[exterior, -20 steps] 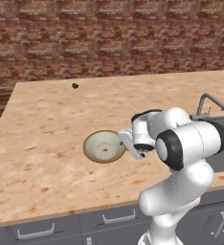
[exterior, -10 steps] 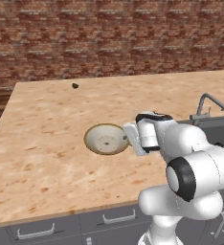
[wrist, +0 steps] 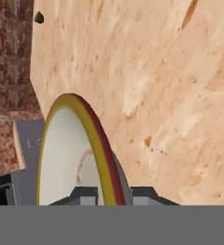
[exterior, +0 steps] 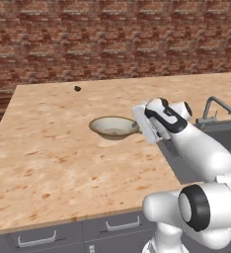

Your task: Pick the mug and place it in the sink. Pick the bowl and place it in the open cabinet and then close the cabinet.

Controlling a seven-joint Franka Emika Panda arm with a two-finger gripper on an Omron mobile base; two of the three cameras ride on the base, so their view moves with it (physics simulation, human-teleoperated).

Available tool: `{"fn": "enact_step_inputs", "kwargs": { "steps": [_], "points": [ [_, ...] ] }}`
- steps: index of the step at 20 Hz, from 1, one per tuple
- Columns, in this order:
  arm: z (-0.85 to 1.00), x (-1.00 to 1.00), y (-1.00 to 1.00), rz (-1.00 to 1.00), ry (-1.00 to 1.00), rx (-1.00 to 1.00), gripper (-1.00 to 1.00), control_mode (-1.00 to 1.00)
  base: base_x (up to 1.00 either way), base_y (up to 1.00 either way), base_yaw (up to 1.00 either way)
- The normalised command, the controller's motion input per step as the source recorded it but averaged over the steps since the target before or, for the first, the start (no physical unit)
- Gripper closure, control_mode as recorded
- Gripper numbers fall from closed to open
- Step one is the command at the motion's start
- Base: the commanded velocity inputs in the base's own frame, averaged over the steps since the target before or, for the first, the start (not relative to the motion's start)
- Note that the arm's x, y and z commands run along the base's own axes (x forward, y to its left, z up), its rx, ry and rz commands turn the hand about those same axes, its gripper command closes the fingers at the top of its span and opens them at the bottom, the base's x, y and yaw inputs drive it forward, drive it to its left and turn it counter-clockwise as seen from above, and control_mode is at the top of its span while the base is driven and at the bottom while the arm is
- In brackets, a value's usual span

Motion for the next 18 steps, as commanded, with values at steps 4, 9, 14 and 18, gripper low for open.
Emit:
{"fn": "enact_step_inputs", "kwargs": {
  "steps": [4,9,14,18],
  "points": [
    [0.67,-0.06,-0.13,0.00,0.00,-0.04,1.00,-1.00,0.00,0.00,0.00],
    [0.35,-0.03,-0.01,-0.02,-0.03,-0.11,1.00,-1.00,0.00,0.00,0.00],
    [0.15,-0.11,0.00,-0.17,-0.01,-0.07,1.00,-1.00,0.00,0.00,0.00],
    [0.11,-0.15,0.00,-0.29,-0.02,-0.04,1.00,-1.00,0.00,0.00,0.00]
  ]
}}
